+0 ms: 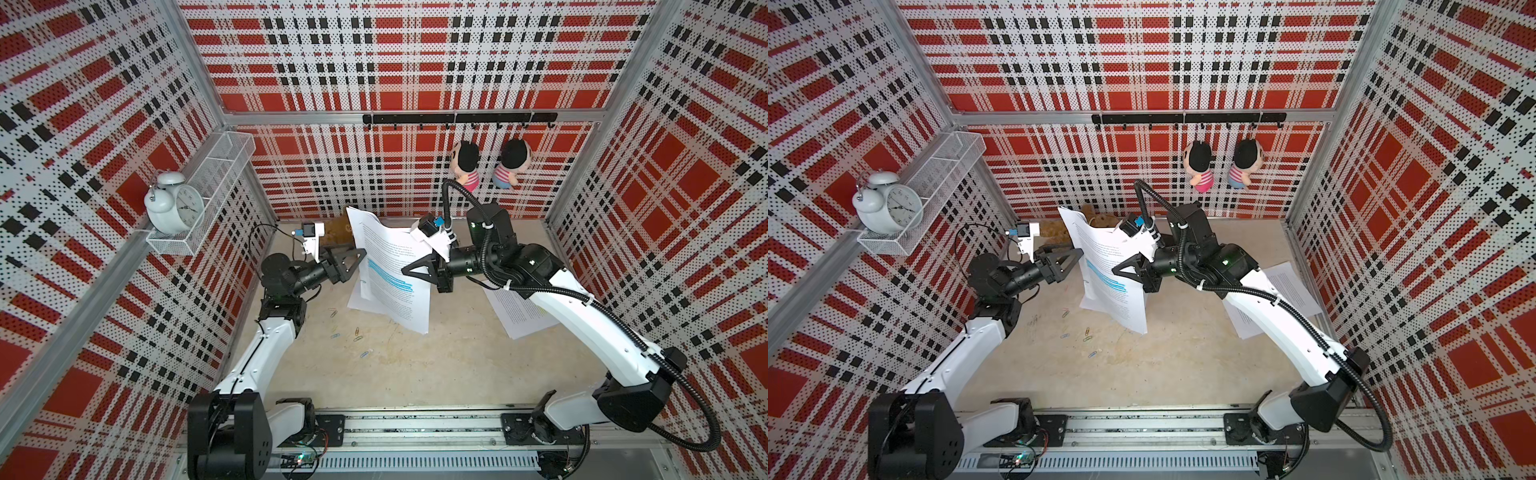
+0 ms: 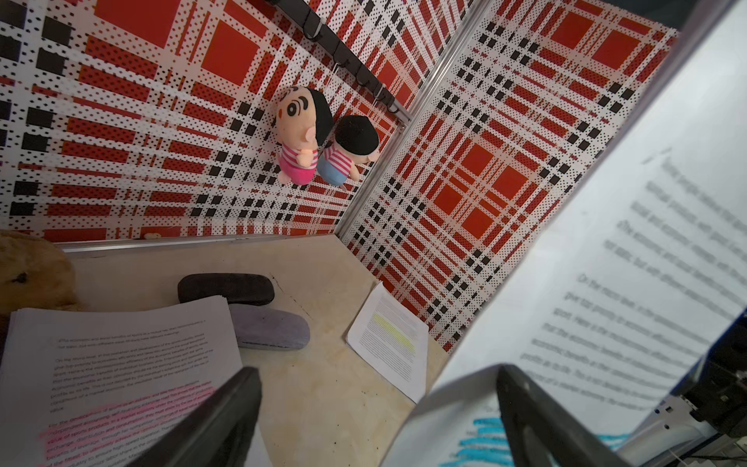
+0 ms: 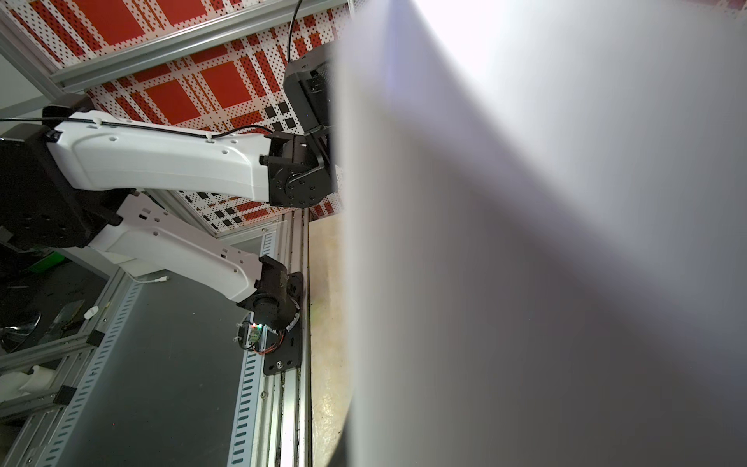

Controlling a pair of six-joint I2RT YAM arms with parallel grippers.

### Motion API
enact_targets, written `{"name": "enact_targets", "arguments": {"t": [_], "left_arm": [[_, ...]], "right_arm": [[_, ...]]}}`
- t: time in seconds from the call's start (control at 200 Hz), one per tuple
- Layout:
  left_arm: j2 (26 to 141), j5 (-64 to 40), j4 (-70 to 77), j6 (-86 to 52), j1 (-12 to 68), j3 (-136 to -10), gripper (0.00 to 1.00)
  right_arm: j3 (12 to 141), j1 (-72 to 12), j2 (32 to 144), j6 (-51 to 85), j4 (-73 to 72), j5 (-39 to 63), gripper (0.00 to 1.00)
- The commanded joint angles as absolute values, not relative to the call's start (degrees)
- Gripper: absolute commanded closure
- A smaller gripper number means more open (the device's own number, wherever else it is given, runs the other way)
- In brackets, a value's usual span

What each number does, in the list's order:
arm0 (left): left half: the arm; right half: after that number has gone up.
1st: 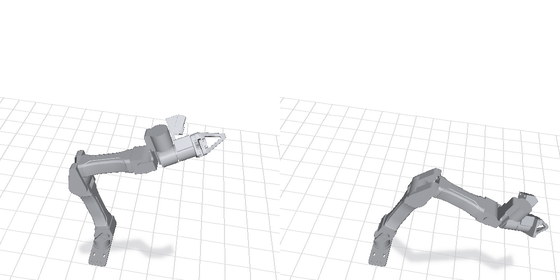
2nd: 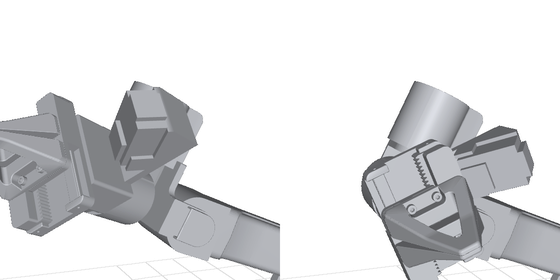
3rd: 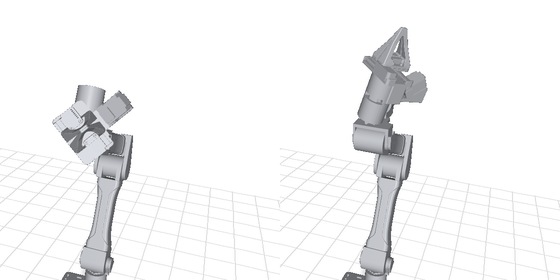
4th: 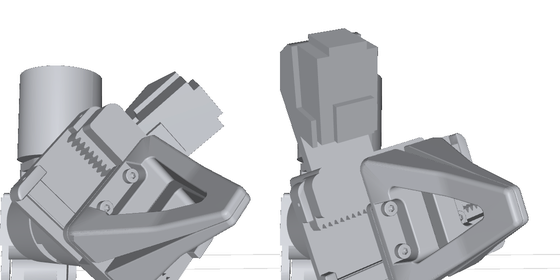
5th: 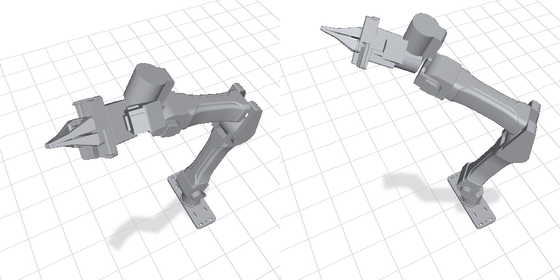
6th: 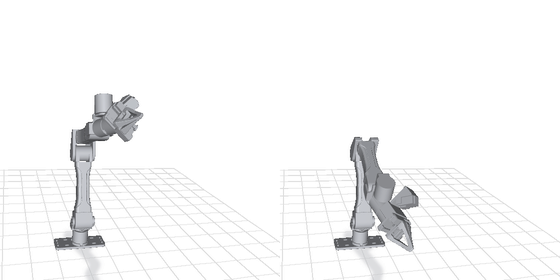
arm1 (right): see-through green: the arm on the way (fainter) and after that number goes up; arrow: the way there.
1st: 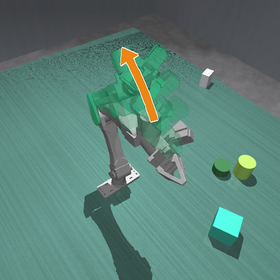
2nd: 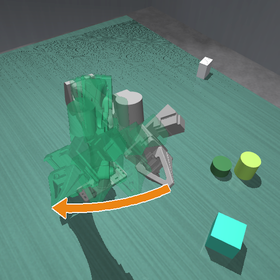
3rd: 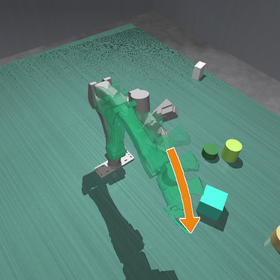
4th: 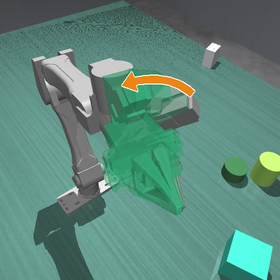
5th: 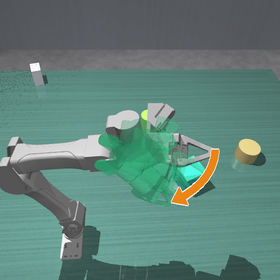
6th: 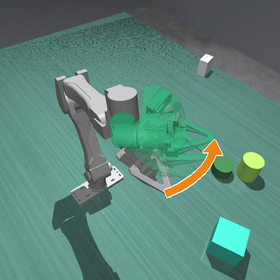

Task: Unclip the paperclips from the documents
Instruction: Adjust the document.

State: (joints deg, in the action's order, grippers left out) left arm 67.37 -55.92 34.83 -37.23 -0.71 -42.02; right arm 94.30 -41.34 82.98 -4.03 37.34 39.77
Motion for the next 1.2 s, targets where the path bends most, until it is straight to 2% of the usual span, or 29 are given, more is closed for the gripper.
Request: {"name": "enact_targets", "arguments": {"t": [0.0,0.19,0.386,0.416,0.486,0.596,0.917,1.027,1.087,1.192], "left_arm": [[66.39,-59.15,39.99,-37.00,-0.79,-40.96,0.06],[68.54,-63.53,46.48,-42.28,0.36,-41.13,0.09],[70.01,-65.43,50.02,-45.96,1.23,-39.58,0.31],[69.97,-65.55,50.74,-46.73,1.23,-39.39,0.40],[70.24,-65.61,51.88,-48.21,1.14,-39.29,0.73],[70.44,-65.74,54.70,-50.95,1.05,-39.12,1.00],[69.92,-64.24,62.14,-58.48,0.97,-37.48,1.00],[70.37,-62.13,71.16,-65.80,1.01,-35.68,1.00],[71.13,-60.21,79.09,-71.69,0.97,-34.76,1.00],[74.09,-56.99,94.51,-83.58,1.14,-33.60,1.00]], "right_arm": [[93.78,-41.40,82.52,-8.07,38.74,40.56,1.00],[93.87,-41.16,82.78,-10.19,38.63,40.63,1.00],[93.46,-39.70,82.97,-10.46,37.24,40.98,1.00],[93.36,-39.37,82.97,-10.37,36.93,41.11,1.00],[93.10,-38.48,82.97,-10.11,36.20,41.57,1.00],[92.64,-37.13,83.14,-10.10,35.60,42.78,1.00],[90.35,-33.42,82.82,-8.91,32.54,44.16,1.00],[86.50,-31.40,81.58,-5.07,26.03,44.71,1.00],[83.76,-30.49,80.76,-2.92,21.23,44.99,0.86],[78.76,-28.97,80.07,2.03,10.98,46.68,0.72]]}}
